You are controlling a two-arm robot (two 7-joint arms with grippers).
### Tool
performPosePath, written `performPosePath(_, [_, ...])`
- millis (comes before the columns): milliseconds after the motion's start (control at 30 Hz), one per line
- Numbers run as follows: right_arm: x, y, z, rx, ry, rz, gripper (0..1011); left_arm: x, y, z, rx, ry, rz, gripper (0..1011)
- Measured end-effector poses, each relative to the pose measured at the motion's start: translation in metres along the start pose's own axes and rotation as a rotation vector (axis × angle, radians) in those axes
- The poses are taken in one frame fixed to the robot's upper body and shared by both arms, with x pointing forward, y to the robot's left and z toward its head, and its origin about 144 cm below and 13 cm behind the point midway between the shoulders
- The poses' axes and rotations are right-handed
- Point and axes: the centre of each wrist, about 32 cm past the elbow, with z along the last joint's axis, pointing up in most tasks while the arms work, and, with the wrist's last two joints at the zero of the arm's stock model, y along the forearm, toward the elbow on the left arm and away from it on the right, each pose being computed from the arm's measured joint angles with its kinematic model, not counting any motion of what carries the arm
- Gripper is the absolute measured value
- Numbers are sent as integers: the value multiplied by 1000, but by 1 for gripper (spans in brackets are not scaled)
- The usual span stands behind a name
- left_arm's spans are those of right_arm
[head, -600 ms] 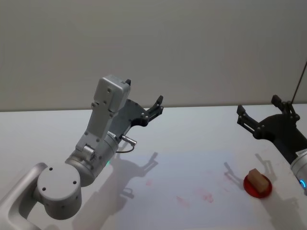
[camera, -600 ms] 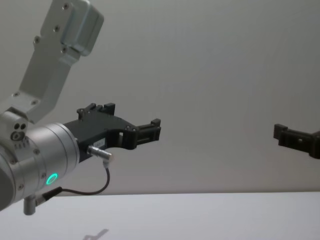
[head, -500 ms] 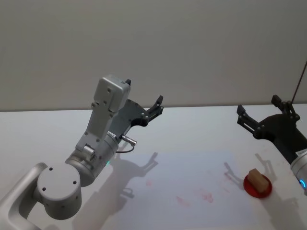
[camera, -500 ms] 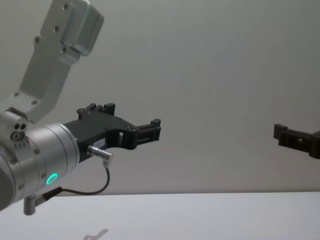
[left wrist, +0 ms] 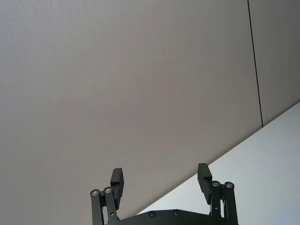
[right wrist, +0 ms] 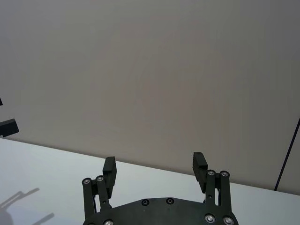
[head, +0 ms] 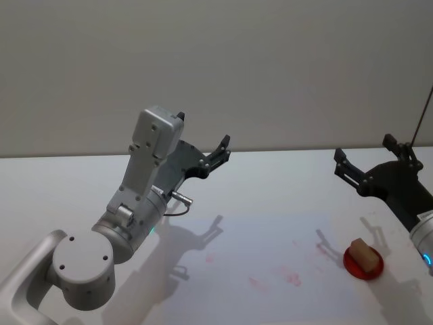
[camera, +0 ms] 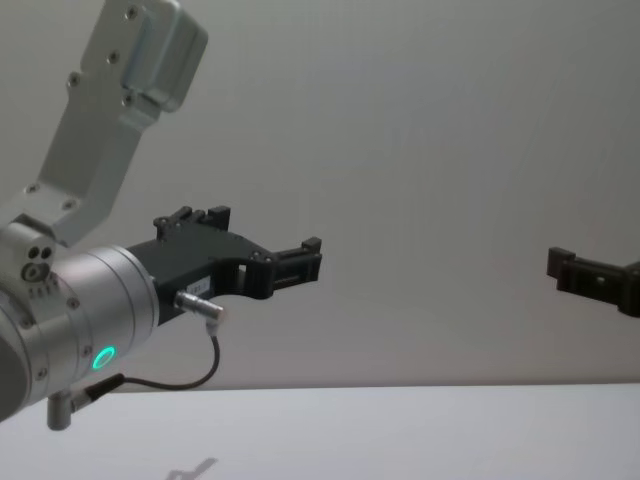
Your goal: Use the one hand to pick up the stamp and affix it onto the A4 paper.
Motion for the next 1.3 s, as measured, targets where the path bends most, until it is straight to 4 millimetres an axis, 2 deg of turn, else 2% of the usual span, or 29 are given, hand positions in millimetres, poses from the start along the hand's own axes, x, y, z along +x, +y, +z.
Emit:
performPosePath(767, [2,-2,-1,-5,3,7,1001,0,0,0,0,0,0,1001])
performPosePath(1300, [21,-35,-13,-86,-4,21,1001,0,0,0,0,0,0,1001])
